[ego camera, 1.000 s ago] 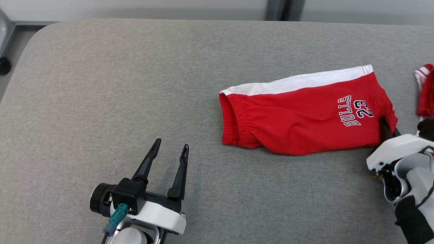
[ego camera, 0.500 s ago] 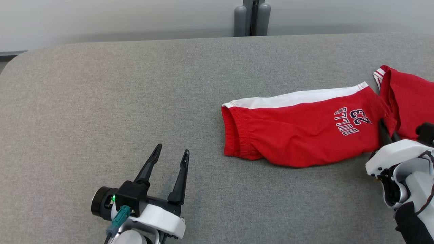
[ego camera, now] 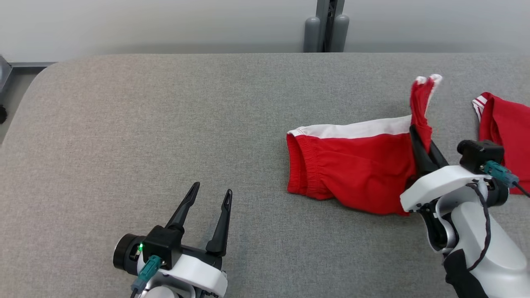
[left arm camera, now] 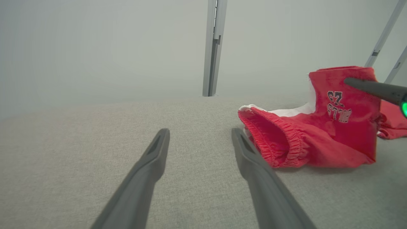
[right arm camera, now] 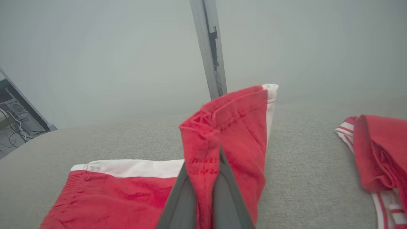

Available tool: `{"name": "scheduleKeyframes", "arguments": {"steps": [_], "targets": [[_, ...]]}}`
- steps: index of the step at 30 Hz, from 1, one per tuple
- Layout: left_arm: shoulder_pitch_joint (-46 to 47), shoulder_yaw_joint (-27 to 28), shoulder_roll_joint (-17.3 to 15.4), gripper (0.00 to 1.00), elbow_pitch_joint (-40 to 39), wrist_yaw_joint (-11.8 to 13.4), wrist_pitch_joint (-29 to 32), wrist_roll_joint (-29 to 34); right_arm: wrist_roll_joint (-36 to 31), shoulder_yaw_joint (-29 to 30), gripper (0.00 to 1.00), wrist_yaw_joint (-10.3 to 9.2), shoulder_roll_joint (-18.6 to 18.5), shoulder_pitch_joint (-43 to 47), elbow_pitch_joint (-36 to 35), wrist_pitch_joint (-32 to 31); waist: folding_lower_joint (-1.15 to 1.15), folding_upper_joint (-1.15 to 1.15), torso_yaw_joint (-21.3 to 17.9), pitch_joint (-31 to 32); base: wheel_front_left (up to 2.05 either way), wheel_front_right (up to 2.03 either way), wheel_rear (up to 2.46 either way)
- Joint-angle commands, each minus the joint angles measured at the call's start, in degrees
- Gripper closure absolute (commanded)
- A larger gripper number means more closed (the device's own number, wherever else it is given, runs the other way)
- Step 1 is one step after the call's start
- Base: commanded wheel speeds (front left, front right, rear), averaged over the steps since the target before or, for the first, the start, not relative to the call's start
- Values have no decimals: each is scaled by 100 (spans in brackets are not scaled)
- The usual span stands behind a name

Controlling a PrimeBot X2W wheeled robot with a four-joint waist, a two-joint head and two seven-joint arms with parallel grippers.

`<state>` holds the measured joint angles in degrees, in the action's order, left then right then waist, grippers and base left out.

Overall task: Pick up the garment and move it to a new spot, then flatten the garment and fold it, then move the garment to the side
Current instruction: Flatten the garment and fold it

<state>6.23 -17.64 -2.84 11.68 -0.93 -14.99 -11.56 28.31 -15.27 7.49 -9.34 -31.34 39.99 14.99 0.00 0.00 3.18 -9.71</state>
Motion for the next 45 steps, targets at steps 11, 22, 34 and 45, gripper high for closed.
{"name": "scheduleKeyframes", "arguments": {"steps": [11, 22, 34, 45], "targets": [[18, -54, -17, 0, 36, 3, -26, -34, -227, -514, 100, 1, 366, 197, -729, -318, 0, 0, 277, 25, 0, 0, 0], [-39, -86, -16, 0, 60, 40, -26, -127, -418, -1026, 100, 0, 374, 650, -1108, -708, 0, 0, 521, 25, 0, 0, 0], [-106, -104, -18, 0, 59, 64, -26, -160, -498, -1100, 0, 1, 397, 1031, -1253, -1011, 0, 0, 588, 74, 0, 0, 0], [-100, -50, -17, 0, 66, 87, -26, -164, -51, -1606, 0, 1, 447, 1574, -2095, -1498, 0, 0, 380, 101, 0, 0, 0]]}}
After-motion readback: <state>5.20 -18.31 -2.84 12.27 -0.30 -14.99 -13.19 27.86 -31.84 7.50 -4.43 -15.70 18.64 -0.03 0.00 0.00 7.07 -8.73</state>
